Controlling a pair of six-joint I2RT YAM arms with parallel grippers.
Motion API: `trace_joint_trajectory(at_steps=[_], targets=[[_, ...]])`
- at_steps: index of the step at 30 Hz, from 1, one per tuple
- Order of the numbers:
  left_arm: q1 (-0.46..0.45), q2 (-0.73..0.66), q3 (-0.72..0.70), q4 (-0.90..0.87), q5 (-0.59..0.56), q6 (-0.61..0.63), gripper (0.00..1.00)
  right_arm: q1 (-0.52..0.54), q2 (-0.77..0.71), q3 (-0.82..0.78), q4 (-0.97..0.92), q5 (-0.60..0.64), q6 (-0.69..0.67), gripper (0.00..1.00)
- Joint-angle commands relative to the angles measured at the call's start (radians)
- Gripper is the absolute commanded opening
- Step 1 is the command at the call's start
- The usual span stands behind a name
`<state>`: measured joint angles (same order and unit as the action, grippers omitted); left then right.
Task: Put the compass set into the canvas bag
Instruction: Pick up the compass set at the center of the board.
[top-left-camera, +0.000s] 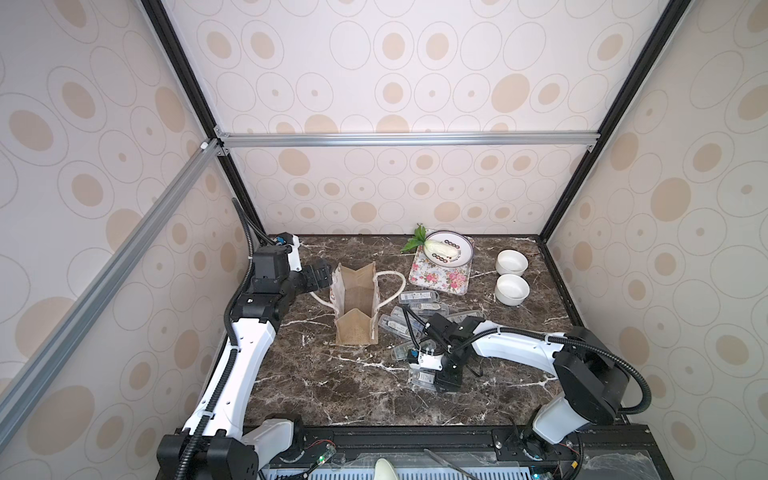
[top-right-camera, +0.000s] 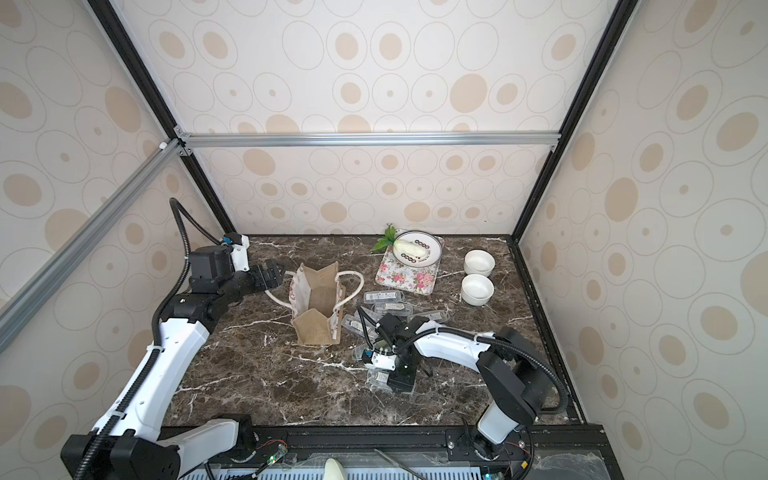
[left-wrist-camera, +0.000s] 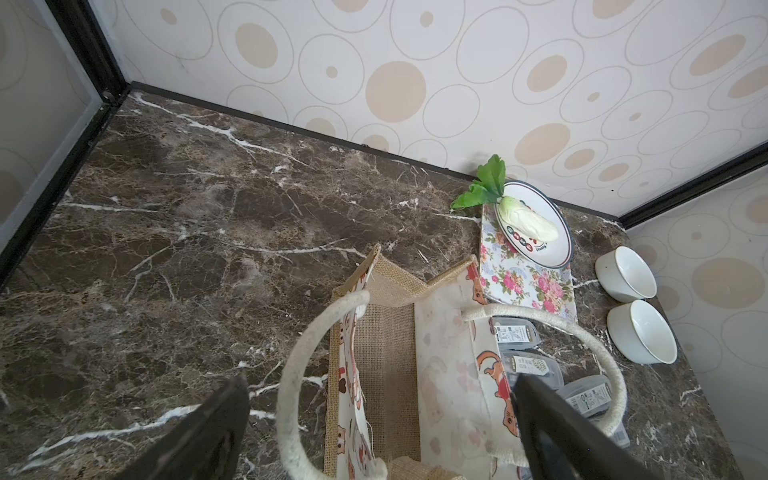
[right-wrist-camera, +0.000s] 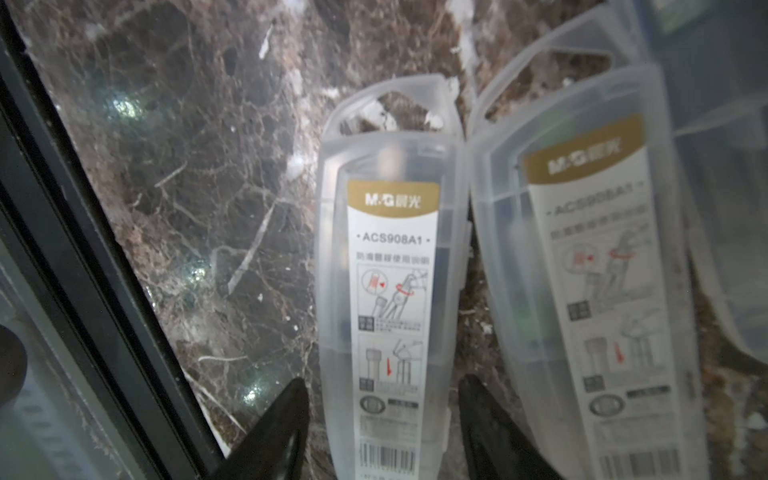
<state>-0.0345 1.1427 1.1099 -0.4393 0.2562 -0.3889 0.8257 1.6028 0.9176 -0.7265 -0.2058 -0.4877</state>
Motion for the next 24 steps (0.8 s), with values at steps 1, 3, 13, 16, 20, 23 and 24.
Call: trace_joint_trajectory(at_steps=[1, 3, 13, 16, 20, 23, 24], targets=[[0.002, -0.009, 0.038, -0.025, -0.01, 0.01, 1.0, 0.009, 0.015, -0.009, 0.011, 0.017, -0.011, 0.63], [0.002, -0.011, 0.037, -0.024, -0.011, 0.007, 1.0, 0.01, 0.026, -0.01, 0.018, 0.038, -0.01, 0.65], [0.003, -0.005, 0.062, -0.032, -0.029, 0.025, 1.0, 0.014, 0.029, -0.032, 0.068, 0.071, -0.02, 0.67], [0.003, -0.006, 0.058, -0.027, -0.025, 0.027, 1.0, 0.022, 0.035, -0.037, 0.059, 0.065, -0.045, 0.65], [0.004, -0.009, 0.06, -0.037, -0.029, 0.036, 1.0, 0.032, 0.049, -0.042, 0.058, 0.068, -0.048, 0.65], [0.004, -0.014, 0.058, -0.044, -0.033, 0.042, 1.0, 0.043, 0.072, -0.041, 0.061, 0.109, -0.047, 0.67], [0.004, -0.014, 0.058, -0.044, -0.032, 0.044, 1.0, 0.046, 0.08, -0.042, 0.064, 0.127, -0.044, 0.67]])
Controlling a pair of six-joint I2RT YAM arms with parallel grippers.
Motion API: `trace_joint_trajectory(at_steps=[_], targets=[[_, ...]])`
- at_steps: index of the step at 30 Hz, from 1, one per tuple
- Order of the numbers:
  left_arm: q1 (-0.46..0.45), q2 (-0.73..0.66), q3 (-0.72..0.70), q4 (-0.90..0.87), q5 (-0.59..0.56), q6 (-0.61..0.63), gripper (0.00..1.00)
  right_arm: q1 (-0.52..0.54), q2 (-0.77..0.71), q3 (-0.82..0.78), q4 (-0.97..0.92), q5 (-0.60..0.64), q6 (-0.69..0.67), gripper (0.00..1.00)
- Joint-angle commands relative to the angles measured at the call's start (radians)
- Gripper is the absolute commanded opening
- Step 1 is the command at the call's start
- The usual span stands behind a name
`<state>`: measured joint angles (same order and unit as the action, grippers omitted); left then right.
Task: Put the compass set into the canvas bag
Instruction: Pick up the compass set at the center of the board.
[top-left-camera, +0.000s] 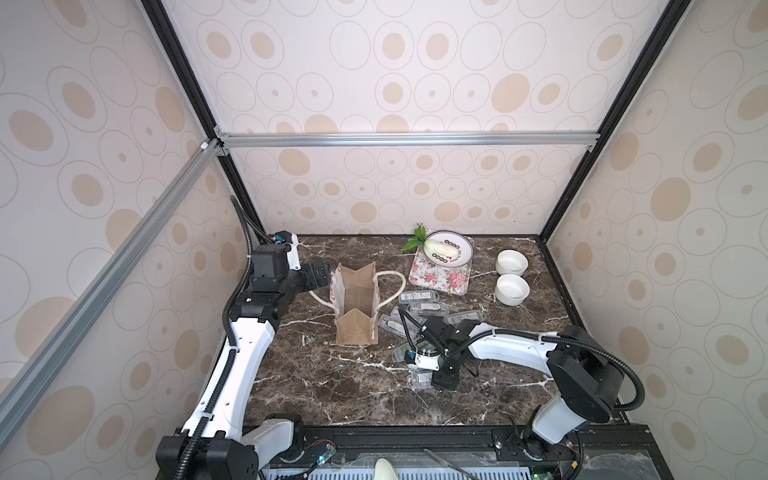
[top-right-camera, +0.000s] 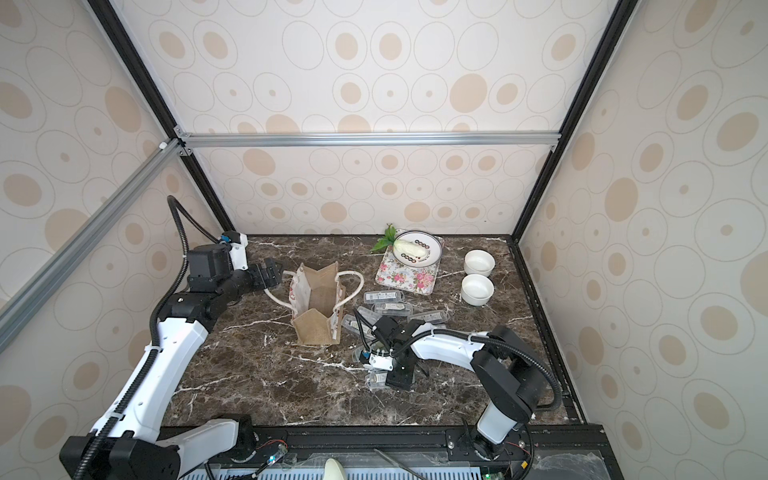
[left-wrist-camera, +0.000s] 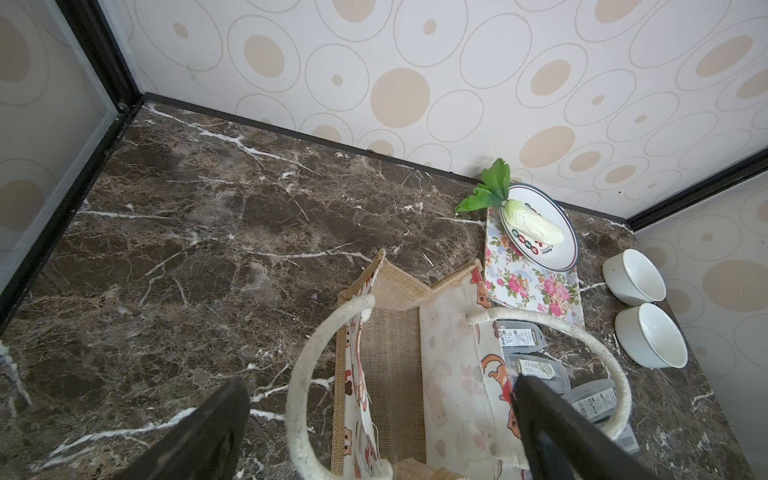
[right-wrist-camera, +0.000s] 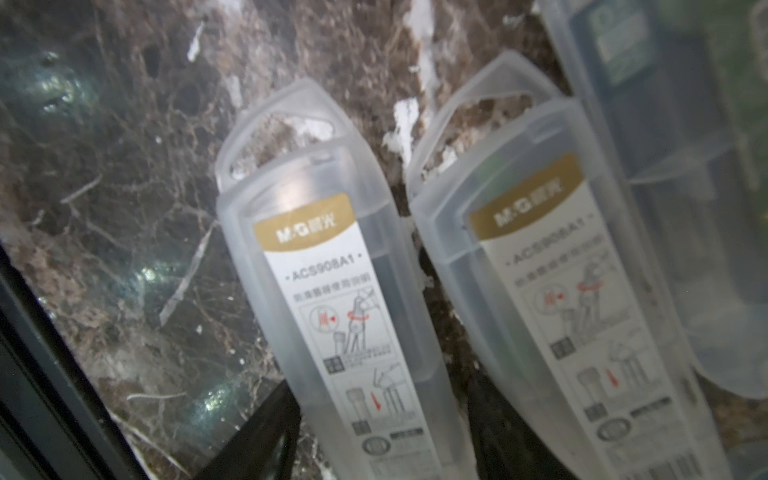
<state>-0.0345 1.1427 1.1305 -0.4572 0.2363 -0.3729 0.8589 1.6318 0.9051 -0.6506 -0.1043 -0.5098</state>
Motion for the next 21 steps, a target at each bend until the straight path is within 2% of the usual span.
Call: trace_joint_trajectory(at_steps=[1, 8, 12, 21], targets=[[0.003, -0.014, 0.038, -0.03, -0.014, 0.03, 1.0, 0.016, 0.055, -0.029, -0.012, 0.03, -0.023, 0.67], [0.003, -0.012, 0.037, -0.028, -0.02, 0.038, 1.0, 0.036, 0.014, -0.064, 0.016, 0.021, -0.026, 0.61], [0.004, -0.006, 0.038, -0.009, -0.014, 0.037, 1.0, 0.056, -0.009, -0.084, 0.026, 0.041, -0.046, 0.55], [0.005, 0.009, 0.04, 0.005, 0.003, 0.036, 1.0, 0.071, -0.075, -0.054, -0.001, 0.045, -0.042, 0.45]])
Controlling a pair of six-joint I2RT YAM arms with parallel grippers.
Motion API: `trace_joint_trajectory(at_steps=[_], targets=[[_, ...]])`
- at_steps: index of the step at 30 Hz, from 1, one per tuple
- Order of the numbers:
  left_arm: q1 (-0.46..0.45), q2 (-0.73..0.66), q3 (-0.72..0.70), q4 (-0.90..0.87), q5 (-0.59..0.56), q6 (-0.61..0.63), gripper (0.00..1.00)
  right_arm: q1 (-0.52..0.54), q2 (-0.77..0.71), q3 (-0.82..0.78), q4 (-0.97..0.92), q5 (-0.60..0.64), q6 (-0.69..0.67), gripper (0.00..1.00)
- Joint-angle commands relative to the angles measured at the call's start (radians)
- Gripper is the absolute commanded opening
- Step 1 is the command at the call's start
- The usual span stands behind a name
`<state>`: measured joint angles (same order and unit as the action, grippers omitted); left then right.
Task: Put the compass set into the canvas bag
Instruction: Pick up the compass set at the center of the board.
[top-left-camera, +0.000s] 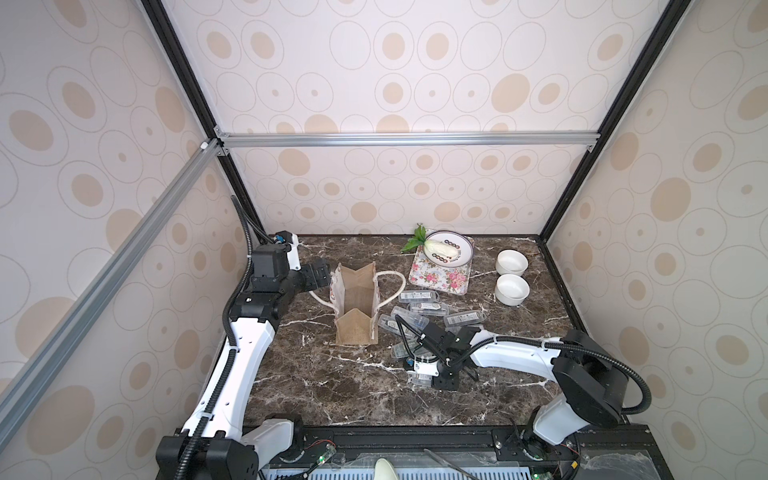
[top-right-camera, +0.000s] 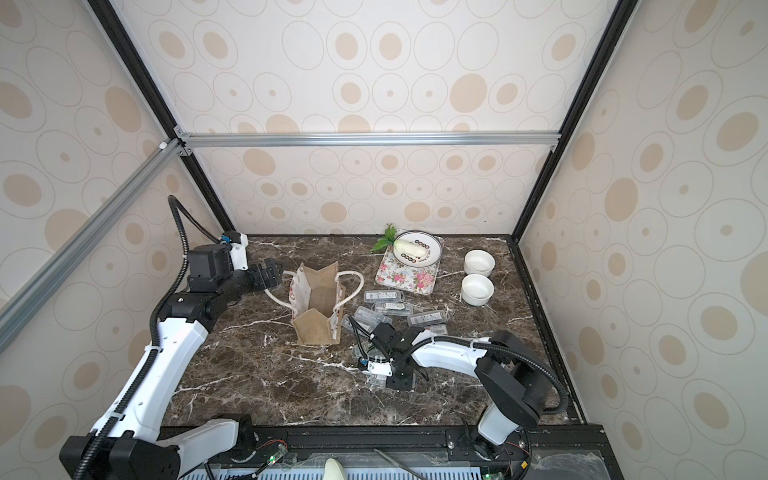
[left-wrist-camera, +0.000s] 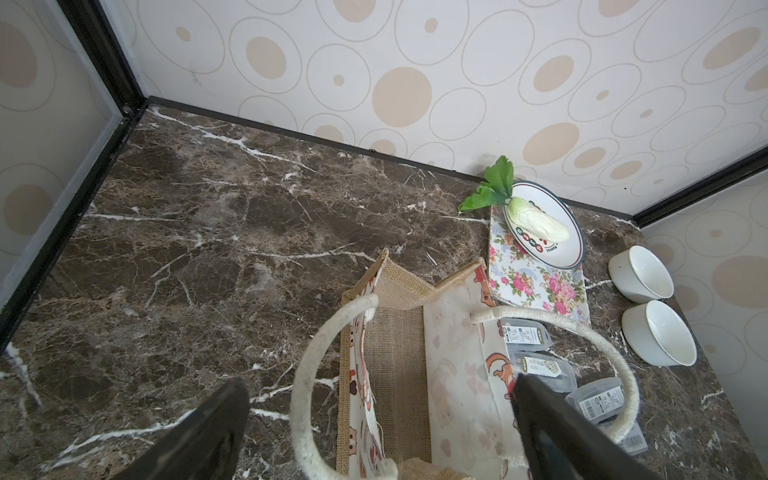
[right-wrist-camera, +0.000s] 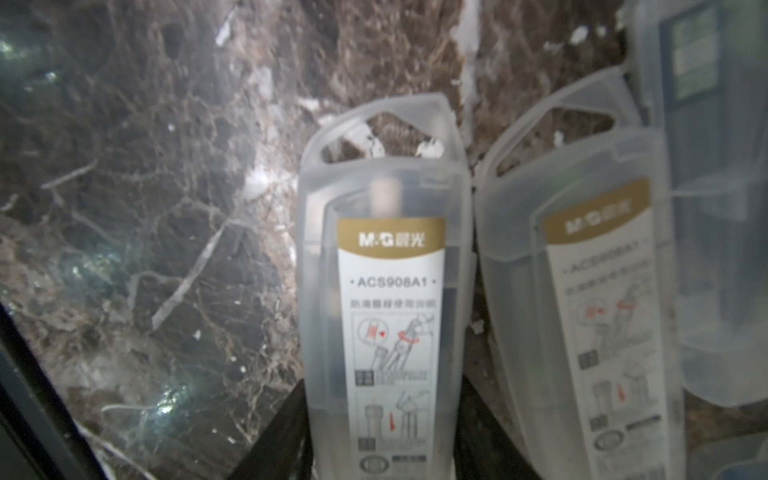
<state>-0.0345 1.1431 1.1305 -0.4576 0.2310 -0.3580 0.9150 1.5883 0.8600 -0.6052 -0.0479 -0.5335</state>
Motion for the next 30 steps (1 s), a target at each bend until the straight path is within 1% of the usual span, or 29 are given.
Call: trace_joint_trajectory(at_steps=[1, 4, 7, 9, 13, 15, 17, 19, 21, 23, 27, 30], targets=[[0.005, 0.01, 0.039, 0.004, 0.005, 0.022, 1.0, 0.015, -0.053, -0.004, -0.057, -0.021, -0.017, 0.44], [0.007, 0.013, 0.045, -0.007, -0.019, 0.035, 1.0, 0.016, -0.123, 0.007, -0.082, -0.033, -0.008, 0.43], [0.007, 0.04, 0.079, -0.07, -0.105, 0.07, 1.0, 0.017, -0.215, 0.022, -0.107, -0.034, 0.02, 0.42], [0.006, 0.057, 0.093, -0.105, -0.14, 0.096, 1.0, 0.016, -0.283, 0.025, -0.105, -0.022, 0.054, 0.41], [0.006, 0.057, 0.072, -0.099, -0.132, 0.113, 1.0, 0.009, -0.388, 0.057, -0.09, 0.016, 0.153, 0.41], [0.006, 0.06, 0.059, -0.085, -0.117, 0.107, 1.0, -0.001, -0.4, 0.099, -0.079, 0.031, 0.215, 0.41], [0.006, 0.076, 0.051, -0.073, -0.095, 0.097, 1.0, -0.012, -0.389, 0.153, -0.074, 0.036, 0.271, 0.41], [0.009, 0.099, 0.043, -0.062, -0.069, 0.082, 1.0, -0.016, -0.358, 0.227, -0.055, 0.103, 0.347, 0.41], [0.014, 0.121, 0.04, -0.053, -0.031, 0.071, 1.0, -0.025, -0.317, 0.312, -0.065, 0.116, 0.387, 0.42], [0.016, 0.139, 0.03, -0.032, 0.015, 0.059, 0.97, -0.027, -0.267, 0.399, -0.072, 0.107, 0.419, 0.43], [0.018, 0.153, 0.014, 0.004, 0.068, 0.046, 0.89, -0.027, -0.131, 0.587, -0.109, 0.058, 0.482, 0.43], [0.024, 0.169, -0.005, 0.016, 0.092, 0.045, 0.81, -0.027, 0.009, 0.761, -0.162, 0.054, 0.531, 0.43]])
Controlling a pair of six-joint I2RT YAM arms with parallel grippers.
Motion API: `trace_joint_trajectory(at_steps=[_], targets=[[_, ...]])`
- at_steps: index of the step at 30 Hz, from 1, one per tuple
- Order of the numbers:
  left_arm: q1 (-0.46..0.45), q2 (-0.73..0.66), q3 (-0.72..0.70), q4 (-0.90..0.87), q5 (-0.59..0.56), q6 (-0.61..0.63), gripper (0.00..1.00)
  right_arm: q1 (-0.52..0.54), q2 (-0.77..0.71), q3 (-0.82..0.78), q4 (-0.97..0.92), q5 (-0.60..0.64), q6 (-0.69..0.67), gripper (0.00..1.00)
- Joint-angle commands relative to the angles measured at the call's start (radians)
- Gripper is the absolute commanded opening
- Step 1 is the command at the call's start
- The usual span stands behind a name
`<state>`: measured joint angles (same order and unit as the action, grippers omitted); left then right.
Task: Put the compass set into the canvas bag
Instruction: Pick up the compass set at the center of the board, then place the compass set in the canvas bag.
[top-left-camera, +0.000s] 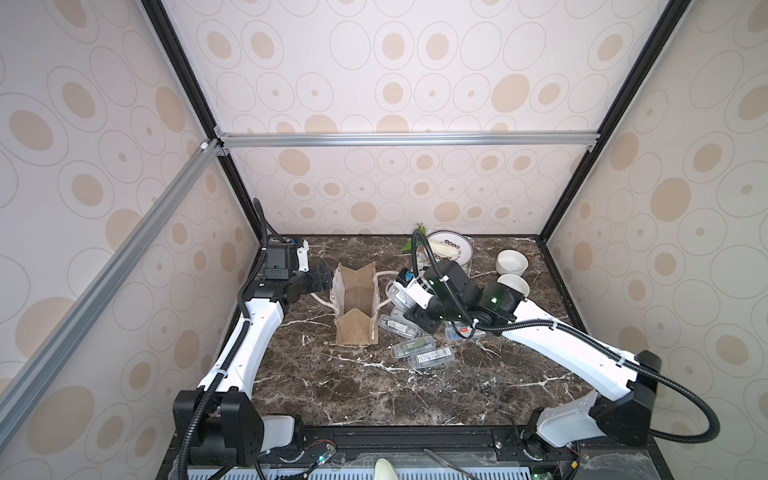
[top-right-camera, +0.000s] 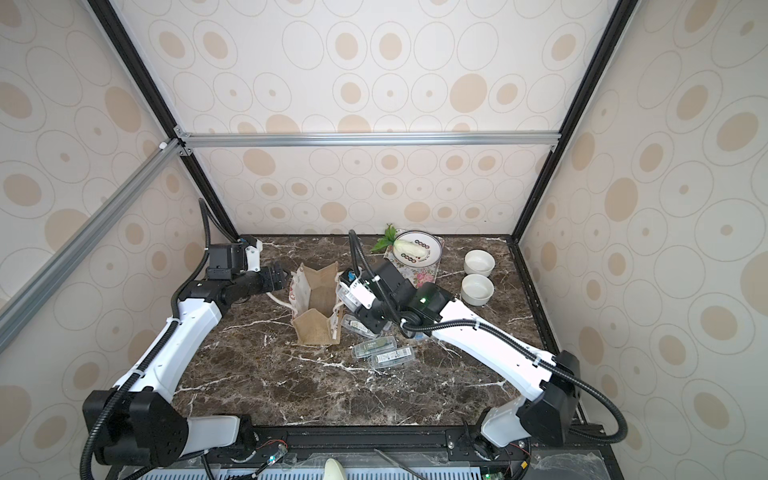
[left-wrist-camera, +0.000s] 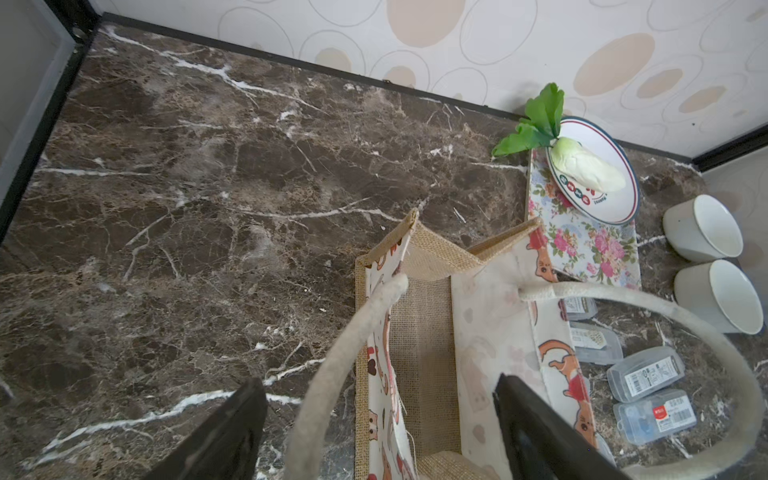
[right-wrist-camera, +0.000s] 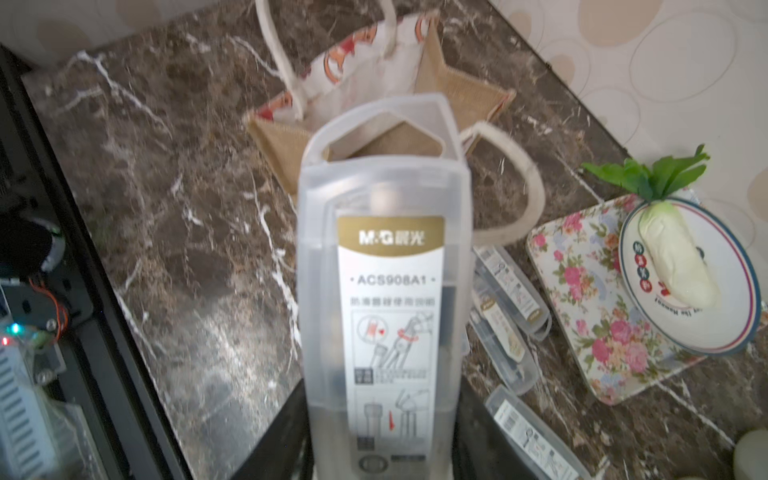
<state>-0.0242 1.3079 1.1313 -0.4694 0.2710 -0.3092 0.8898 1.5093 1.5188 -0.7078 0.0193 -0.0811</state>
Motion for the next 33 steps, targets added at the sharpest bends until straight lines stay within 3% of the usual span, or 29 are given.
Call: trace_joint_trajectory(at_steps=[1, 7, 13, 22, 33], targets=[[0.014, 0.011, -0.012, 0.029, 0.057, -0.004, 0.78, -0.002, 0.139, 0.163, -0.078, -0.016, 0.092, 0.42], [0.019, -0.002, -0.062, 0.058, 0.096, -0.038, 0.52, -0.001, 0.399, 0.472, -0.146, 0.002, 0.169, 0.42], [0.021, -0.044, -0.126, 0.103, 0.133, -0.097, 0.18, 0.014, 0.611, 0.734, -0.218, 0.004, 0.204, 0.43], [0.021, -0.14, -0.229, 0.164, 0.181, -0.219, 0.07, 0.035, 0.79, 0.887, -0.229, 0.014, 0.233, 0.44], [0.021, -0.16, -0.272, 0.163, 0.183, -0.235, 0.06, 0.056, 0.906, 0.942, -0.266, 0.037, 0.234, 0.45]])
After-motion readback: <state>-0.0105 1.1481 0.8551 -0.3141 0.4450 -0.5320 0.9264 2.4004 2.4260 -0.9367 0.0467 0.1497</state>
